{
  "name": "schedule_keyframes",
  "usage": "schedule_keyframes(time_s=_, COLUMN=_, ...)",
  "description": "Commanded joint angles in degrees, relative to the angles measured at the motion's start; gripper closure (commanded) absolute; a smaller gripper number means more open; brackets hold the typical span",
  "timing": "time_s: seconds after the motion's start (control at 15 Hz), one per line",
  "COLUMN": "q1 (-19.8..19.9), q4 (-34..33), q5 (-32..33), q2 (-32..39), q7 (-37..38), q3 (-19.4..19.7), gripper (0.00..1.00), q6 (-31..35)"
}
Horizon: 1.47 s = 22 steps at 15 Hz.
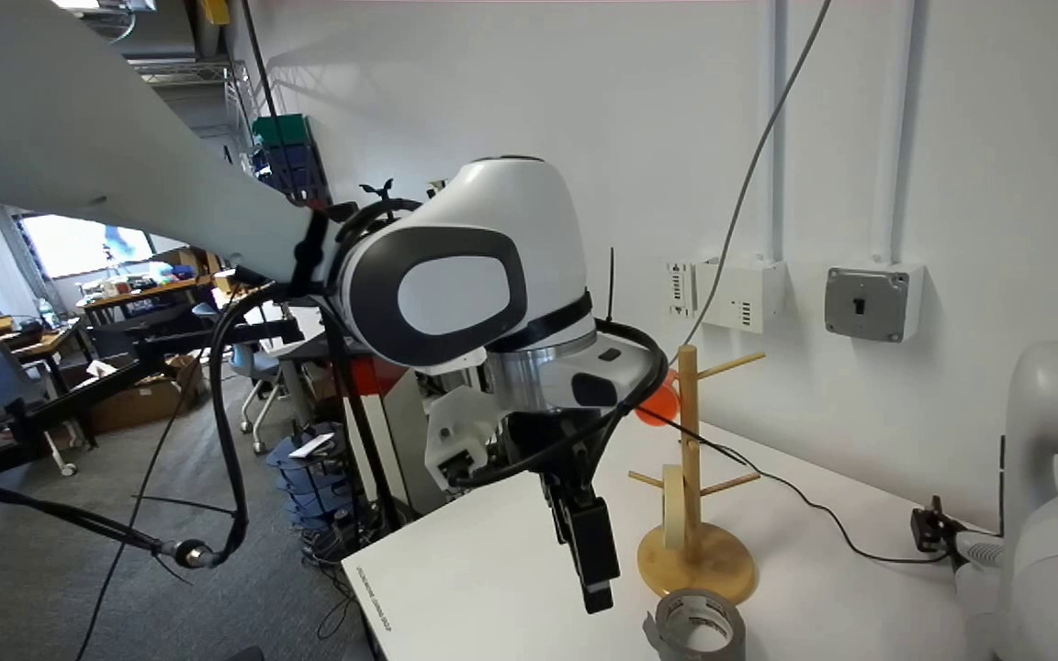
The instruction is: Hang the grey masking tape on the wooden stand
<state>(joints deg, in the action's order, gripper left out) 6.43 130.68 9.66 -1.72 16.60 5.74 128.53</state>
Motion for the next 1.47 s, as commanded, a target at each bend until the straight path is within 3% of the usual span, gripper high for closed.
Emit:
schedule_keyframes(time_s=0.0, q1=0.0, q4=-3.4, q5=0.9, q2=5.3, q7=2.2, q3=0.0, gripper=0.0, q6=0.2)
schedule_keyframes(time_s=0.87, q1=-1.1, q4=-13.0, q5=-8.5, q2=19.3, q7=0.6, q3=0.0, gripper=0.0, q6=5.0)
schedule_keyframes(time_s=1.4, q1=-1.9, q4=-12.2, q5=-8.0, q2=19.8, q7=1.1, q3=1.0, gripper=0.0, q6=7.4)
